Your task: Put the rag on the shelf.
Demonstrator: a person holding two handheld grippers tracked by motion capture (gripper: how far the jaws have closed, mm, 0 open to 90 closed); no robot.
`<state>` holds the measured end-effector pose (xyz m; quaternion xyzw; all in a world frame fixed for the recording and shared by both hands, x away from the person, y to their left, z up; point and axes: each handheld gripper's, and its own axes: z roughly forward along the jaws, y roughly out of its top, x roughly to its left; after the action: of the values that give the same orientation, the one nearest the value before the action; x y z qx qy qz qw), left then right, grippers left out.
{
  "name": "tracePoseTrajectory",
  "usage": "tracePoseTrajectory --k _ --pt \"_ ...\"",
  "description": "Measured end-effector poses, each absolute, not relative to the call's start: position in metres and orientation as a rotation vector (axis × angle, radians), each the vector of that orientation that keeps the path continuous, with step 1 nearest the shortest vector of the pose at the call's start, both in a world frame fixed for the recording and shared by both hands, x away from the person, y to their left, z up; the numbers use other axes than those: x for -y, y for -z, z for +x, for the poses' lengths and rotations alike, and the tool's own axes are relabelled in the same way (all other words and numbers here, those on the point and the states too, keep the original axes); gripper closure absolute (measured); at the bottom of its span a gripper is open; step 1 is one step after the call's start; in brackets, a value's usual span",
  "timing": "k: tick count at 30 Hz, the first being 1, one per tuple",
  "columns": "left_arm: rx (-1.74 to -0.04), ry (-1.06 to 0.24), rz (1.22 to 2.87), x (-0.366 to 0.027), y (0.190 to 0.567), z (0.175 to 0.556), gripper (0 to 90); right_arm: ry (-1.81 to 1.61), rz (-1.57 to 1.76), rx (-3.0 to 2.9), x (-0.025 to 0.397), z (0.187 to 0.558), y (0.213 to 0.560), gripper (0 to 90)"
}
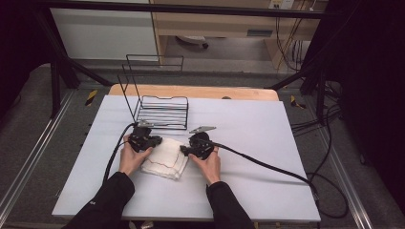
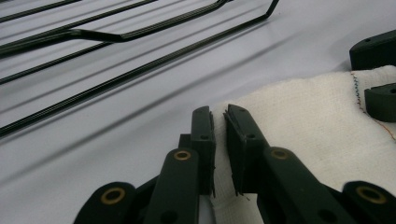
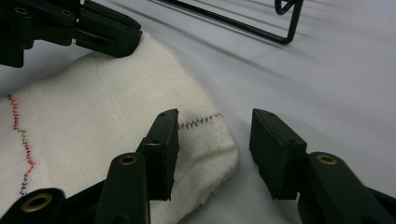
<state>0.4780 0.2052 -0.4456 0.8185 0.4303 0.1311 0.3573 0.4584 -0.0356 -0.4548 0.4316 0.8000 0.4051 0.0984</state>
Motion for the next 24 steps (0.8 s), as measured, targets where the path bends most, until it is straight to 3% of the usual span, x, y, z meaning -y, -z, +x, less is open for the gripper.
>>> tracePoseTrajectory --k 13,24 --pt "-1.113 -0.328 2.108 -0.2061 0.4458 0.4784 80.6 -1.236 1.387 -2.38 0.0322 0.4564 0.4547 75.8" --pt "-1.143 -0.28 2.073 -0.2098 0.4451 0.4798 82.8 -1.249 1.407 -2.377 0.0322 0.4559 0.4537 81.7"
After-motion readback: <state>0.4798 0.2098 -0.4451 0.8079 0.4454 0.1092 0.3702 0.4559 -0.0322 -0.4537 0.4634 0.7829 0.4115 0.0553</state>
